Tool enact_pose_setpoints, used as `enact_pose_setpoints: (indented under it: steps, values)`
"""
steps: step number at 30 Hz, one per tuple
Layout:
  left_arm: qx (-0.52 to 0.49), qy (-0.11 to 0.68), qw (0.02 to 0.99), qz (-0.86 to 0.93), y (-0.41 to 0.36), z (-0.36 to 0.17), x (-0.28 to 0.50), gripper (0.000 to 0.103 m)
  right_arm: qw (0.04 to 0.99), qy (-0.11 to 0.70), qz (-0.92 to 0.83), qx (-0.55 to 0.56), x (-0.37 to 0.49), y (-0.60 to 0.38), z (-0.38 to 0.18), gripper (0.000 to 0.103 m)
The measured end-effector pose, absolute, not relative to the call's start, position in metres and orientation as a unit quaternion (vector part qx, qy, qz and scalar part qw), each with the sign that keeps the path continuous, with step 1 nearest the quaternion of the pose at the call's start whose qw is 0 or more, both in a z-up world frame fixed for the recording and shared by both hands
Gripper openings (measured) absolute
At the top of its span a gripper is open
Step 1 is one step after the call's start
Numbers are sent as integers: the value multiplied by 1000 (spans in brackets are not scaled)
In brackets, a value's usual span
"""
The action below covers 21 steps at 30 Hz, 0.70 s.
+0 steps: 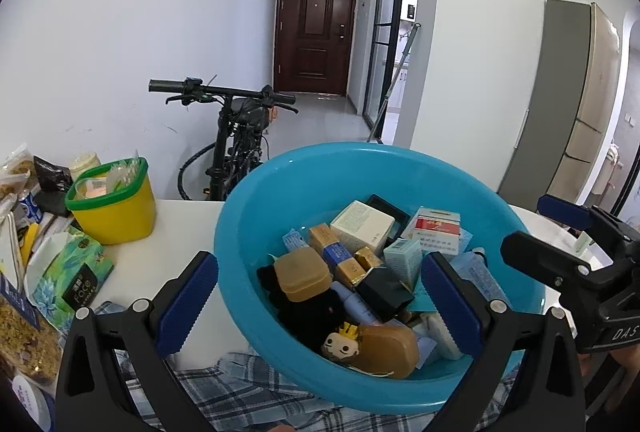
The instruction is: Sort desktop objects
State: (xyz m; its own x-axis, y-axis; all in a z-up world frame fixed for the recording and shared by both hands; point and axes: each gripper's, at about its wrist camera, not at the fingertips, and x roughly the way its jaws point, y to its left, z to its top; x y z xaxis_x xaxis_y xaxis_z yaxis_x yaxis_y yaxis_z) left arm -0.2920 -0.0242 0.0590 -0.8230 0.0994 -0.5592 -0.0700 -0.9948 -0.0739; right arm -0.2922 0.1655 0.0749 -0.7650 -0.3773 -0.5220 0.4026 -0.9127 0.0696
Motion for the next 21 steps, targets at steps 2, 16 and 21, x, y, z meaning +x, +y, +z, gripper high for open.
enact_pose_setpoints:
  steps: [2,16,21]
  values:
    - [-296,-29,43,954,-26,59,-294,103,209,27,-936,281,-293,164,74,103]
    - [-288,-31,32,956,-24,98,-267,103,157,-17,-957,242,-230,202,102,103]
    - [-267,-16,55,962,-11,122,-246,103,141,-41,-964,222,-179,221,122,103]
